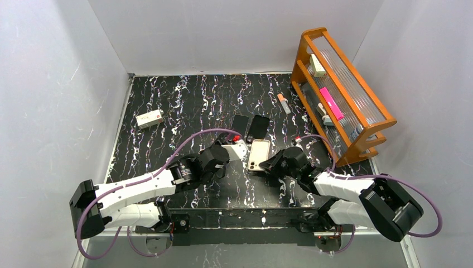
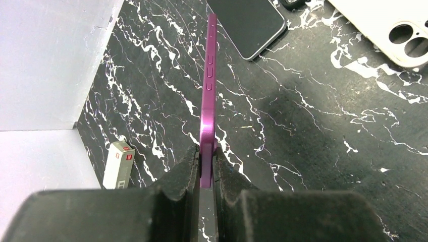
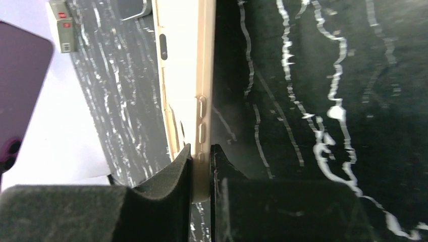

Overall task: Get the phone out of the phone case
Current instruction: Place the phone case at the center of the board.

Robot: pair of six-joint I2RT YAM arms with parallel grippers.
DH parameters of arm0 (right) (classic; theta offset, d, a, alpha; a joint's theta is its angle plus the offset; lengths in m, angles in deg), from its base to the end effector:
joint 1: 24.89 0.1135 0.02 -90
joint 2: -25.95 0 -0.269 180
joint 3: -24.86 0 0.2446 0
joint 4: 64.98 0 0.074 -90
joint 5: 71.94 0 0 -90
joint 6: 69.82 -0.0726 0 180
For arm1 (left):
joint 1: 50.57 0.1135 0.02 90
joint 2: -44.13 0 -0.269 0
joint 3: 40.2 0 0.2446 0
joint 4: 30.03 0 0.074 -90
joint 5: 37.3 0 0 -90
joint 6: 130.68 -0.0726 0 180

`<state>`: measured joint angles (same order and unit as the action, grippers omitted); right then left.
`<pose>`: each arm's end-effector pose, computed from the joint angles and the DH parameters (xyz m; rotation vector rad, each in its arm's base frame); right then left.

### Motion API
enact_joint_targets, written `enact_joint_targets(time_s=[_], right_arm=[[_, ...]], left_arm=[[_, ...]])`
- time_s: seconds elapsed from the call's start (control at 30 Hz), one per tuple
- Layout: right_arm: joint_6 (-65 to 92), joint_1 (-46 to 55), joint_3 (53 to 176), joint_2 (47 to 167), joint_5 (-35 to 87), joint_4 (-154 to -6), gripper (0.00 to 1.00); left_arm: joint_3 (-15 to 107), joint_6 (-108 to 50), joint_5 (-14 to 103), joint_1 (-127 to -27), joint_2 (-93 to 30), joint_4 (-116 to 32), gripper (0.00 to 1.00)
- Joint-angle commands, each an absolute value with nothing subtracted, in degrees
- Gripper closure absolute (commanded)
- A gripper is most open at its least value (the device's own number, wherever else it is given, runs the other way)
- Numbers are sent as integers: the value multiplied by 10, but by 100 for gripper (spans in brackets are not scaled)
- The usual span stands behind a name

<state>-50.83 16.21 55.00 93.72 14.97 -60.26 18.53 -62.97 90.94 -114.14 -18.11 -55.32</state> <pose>0.1796 0.1515 0.1336 0.6389 2.2585 1.0237 0.1531 -0.2071 0.2734 1.0224 1.6787 0.2233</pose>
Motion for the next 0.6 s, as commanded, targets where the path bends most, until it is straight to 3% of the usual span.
enact_joint_targets(time_s=[0.0,0.57], right_arm=[[-547,191,551,950,138,-531,99],[-605,265,539,920,82,-548,99]], left_arm=[[183,-627,935,-1141,-161,-542,100],[173,-612,923,-1141,-147,-551,100]])
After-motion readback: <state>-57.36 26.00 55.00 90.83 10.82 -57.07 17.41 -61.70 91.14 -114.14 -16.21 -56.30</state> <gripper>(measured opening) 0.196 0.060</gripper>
